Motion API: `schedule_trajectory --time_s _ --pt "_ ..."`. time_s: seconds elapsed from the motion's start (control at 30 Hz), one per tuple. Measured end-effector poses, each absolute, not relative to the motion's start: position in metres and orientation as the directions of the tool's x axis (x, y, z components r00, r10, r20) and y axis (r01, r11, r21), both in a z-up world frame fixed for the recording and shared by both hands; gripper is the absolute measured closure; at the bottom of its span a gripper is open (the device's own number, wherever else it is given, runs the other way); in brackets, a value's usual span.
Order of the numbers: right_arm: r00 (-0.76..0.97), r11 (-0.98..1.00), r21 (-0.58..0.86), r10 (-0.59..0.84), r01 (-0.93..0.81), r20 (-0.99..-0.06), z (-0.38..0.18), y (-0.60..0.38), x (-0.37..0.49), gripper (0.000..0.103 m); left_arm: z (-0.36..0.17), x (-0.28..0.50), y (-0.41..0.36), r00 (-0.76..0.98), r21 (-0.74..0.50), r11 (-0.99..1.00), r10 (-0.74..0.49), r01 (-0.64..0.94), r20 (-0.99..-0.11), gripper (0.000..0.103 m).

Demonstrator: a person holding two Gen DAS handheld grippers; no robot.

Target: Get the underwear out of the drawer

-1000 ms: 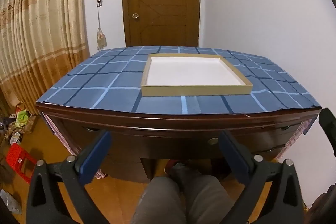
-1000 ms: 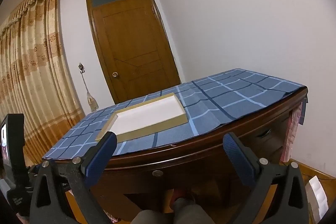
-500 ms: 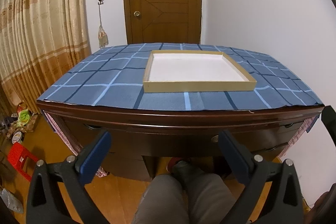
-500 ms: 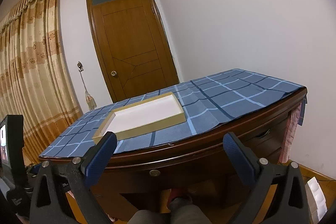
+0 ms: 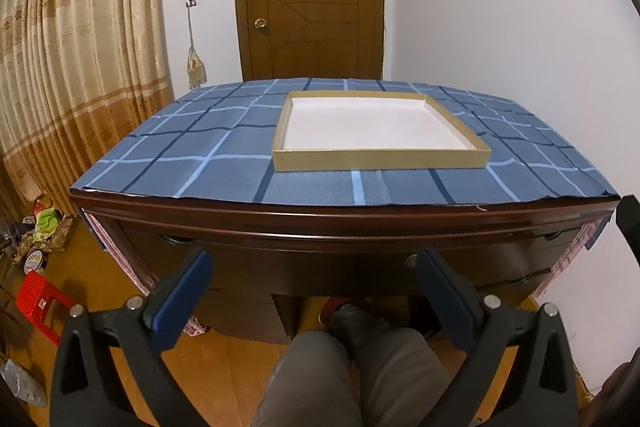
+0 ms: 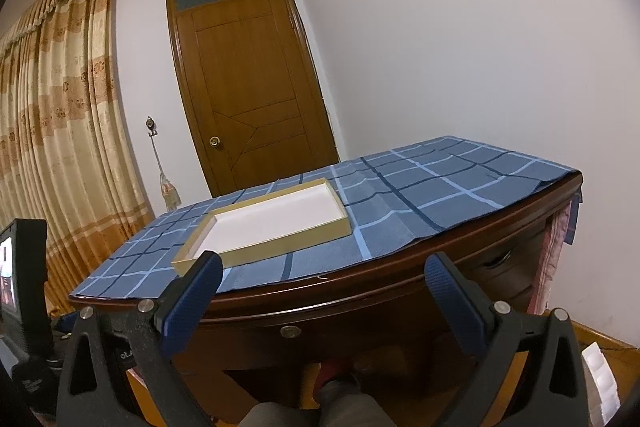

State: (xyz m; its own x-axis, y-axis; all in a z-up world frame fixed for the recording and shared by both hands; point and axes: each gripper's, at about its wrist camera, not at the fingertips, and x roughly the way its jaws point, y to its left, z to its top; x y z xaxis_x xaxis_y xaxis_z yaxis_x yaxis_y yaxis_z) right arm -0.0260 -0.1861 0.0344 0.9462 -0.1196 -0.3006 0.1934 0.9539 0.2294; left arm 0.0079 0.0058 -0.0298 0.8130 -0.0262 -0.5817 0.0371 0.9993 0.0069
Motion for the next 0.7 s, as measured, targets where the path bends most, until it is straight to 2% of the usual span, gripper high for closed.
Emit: schedule_trajectory --time_s 0.7 --pt "0.942 0.95 0.241 -0.117 0.199 -0.315 0.0301 -0.188 -0.0238 0.001 -0.0312 0.0077 0.0071 0.809 0.007 0.999 -0.026 0.037 -0.588 0.0"
